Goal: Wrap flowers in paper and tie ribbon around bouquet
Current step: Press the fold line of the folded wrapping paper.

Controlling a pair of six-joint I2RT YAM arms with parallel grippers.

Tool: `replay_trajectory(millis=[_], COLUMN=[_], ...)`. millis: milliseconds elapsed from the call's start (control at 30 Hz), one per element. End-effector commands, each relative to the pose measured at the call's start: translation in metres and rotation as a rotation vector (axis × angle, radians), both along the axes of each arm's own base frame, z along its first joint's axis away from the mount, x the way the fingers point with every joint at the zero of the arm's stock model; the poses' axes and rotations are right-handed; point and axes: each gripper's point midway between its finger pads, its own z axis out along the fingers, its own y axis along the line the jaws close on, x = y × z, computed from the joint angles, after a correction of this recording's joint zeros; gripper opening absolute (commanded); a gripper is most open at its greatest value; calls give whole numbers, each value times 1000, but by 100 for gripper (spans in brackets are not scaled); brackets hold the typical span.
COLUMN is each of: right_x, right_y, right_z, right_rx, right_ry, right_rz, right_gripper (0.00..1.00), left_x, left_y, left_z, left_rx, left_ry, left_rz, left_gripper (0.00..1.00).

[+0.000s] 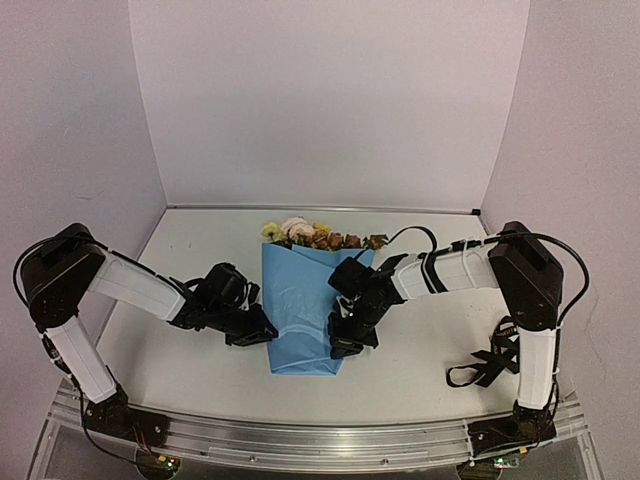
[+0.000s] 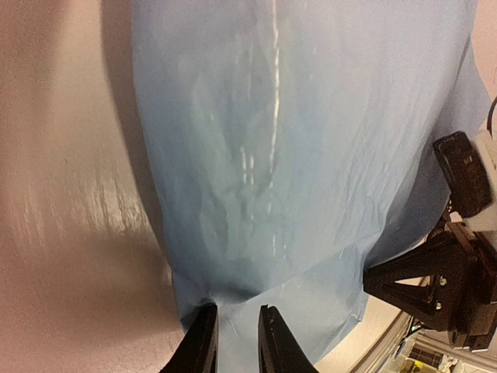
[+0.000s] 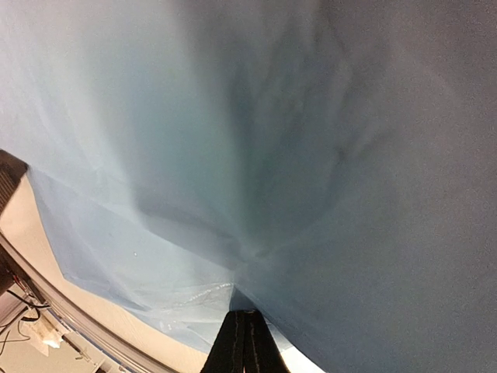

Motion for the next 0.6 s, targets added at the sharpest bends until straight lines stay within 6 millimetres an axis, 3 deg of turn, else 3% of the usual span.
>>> replay_trajectory(millis=[0, 567], right_x=[1, 1], right_y=[-4, -10], right_z=[-13, -17], right_rx=[-37, -48], right_ry=[-7, 3], right_rz=[5, -1], right_gripper=[0, 0], left_x=[29, 95], left_y=[-2, 14], left_z=[12, 13], left_rx=[-49, -102], left_ry=[-6, 30], left_rz=[53, 116], left_gripper=[20, 22])
